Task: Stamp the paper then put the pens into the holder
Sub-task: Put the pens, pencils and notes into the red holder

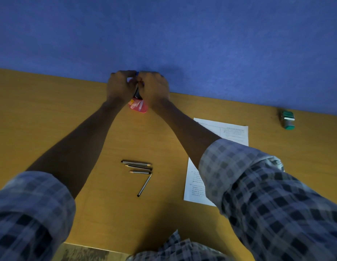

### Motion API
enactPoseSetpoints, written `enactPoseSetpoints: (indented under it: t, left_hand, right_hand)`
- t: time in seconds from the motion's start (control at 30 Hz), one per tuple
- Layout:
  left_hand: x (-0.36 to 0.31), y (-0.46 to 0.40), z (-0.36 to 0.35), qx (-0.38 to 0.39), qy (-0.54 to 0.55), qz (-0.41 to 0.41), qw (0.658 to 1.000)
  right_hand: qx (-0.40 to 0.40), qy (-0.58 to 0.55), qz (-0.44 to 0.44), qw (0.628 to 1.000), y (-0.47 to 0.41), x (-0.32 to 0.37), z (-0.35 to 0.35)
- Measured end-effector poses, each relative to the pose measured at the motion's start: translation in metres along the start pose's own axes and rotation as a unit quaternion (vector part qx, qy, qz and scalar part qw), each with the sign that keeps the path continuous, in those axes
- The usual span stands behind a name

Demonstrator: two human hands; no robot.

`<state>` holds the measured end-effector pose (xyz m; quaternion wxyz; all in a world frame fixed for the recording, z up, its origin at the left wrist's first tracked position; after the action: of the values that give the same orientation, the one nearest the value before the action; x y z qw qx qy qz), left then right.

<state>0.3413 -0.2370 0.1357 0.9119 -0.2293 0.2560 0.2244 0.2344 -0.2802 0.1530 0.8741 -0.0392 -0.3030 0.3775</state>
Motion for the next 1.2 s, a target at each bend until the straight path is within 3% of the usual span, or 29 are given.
enactPoseSetpoints:
  t: [0.27, 0.47, 0.7, 0.93, 1.2]
  left_hand:
    - [0.001, -0.002, -0.006, 0.041, -0.041, -0.065, 0.996]
    - [0.023, 0.016, 0.009, -0.011, -0.010, 0.027, 1.000]
    - [0.019, 0.070, 0.027, -0.063, -0.018, 0.007, 0.998]
    - [0.030, 0.131, 0.002, 0.042, -0.005, 0.052, 0.998]
    - [0.051, 0.199, -0.034, 0.216, -0.011, 0.110, 0.970]
  right_hand:
    - [0.061, 0.010, 0.008, 0.998, 0.004, -0.002, -0.023]
    - [-0.002, -0.040, 0.010, 0.999, 0.023, -0.012, -0.005]
    - [0.023, -0.028, 0.009, 0.999, 0.061, -0.026, -0.010]
    - [0.154, -0.059, -0.034, 0.986, 0.112, -0.032, -0.042]
    - [0.265, -0.074, -0.066, 0.959, 0.179, -0.034, -0.079]
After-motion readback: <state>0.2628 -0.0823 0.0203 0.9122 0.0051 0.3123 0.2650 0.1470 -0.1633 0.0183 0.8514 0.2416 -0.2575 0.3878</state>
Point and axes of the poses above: each hand's wrist, its own y-axis away from the middle knuckle, its own z-axis out of the back of the hand, x = y × z, the point moved 10 cm from there along -y, towards the middle knuckle, and after that the axes turned 2 degrees about z, right-handed, at the moved point
